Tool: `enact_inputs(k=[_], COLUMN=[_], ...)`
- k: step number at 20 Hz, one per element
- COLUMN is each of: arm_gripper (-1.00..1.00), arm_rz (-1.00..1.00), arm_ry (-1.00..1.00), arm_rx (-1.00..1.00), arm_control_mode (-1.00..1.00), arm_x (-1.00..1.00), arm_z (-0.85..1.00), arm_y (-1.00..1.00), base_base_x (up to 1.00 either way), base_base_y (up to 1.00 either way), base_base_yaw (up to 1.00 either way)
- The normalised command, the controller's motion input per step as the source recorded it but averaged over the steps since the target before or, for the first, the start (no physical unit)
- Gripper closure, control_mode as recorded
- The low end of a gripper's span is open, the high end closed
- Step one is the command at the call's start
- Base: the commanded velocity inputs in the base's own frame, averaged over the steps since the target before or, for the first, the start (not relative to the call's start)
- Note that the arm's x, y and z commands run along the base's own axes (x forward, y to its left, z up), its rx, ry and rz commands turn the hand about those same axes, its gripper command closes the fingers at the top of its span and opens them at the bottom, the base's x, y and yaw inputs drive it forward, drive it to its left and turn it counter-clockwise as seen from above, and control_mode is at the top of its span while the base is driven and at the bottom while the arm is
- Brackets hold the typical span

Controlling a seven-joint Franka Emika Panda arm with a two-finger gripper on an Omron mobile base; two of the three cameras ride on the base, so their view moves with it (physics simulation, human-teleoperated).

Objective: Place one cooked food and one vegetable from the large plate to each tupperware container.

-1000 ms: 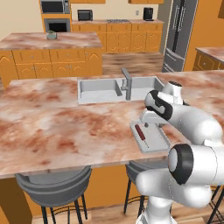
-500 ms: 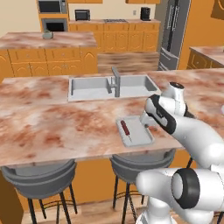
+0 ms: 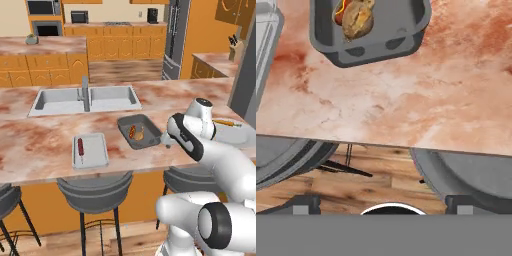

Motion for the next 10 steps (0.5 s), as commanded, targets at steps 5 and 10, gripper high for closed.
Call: enact_inputs(k=[5, 10], arm_gripper=[-1.0, -1.0], arm_rz=[0.0, 0.0], arm_ry=[0.0, 0.0], arm_rx=[0.0, 0.0], arm_control_mode=[1.0, 1.0], arm_x=[0.0, 0.0], arm_z=[0.0, 0.0], arm_y=[0.0, 0.0], base_base_x=[0.54, 1.0], base_base_y=[-0.56, -0.42], base_base_yaw=[-0.04, -0.12])
